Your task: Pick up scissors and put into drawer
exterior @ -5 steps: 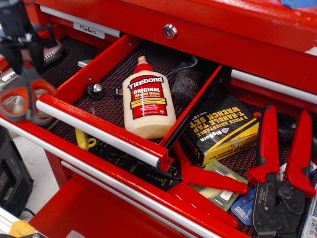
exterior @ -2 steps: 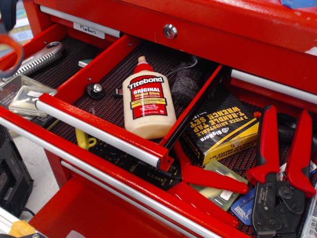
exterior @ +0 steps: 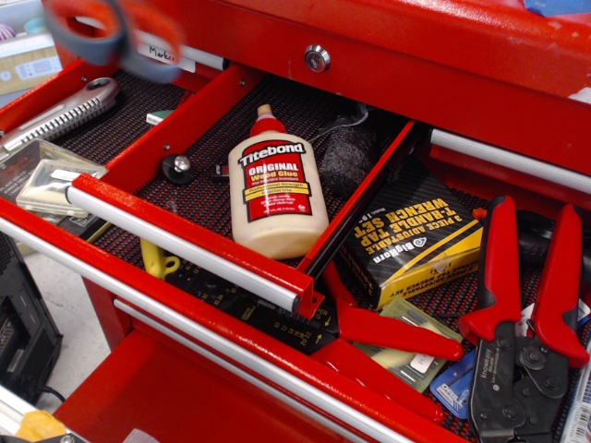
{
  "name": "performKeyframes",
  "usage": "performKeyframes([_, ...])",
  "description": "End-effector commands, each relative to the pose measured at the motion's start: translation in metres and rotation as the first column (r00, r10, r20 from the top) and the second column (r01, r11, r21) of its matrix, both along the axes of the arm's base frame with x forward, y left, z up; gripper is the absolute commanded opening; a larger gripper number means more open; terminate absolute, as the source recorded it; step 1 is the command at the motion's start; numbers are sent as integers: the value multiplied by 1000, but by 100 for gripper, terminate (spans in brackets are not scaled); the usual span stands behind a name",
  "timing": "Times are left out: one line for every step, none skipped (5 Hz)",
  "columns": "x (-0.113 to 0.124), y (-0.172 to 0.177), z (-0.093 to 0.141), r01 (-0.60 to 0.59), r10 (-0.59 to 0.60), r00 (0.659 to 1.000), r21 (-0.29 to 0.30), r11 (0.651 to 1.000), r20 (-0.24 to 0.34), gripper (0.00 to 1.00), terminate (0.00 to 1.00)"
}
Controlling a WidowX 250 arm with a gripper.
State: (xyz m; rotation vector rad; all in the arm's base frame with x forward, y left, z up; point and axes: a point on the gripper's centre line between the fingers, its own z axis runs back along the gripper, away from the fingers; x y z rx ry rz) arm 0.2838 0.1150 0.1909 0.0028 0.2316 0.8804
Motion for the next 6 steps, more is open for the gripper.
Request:
performKeyframes([13,-66,2,-143,136,977,32,989,162,0,0])
performKeyframes([10,-86,-19,-194,194,956,-21,981,222,0,0])
performKeyframes([-2,-96,-28,-191,185,948,1,981,261,0,0])
performKeyframes([-12,-93,-38,-170,157,940,19,985,303,0,0])
performKeyframes([-25,-80,-39,-13,0,925,32,999,379,100,0])
performKeyframes([-25,-80,-39,-13,0,925,32,999,379,100,0])
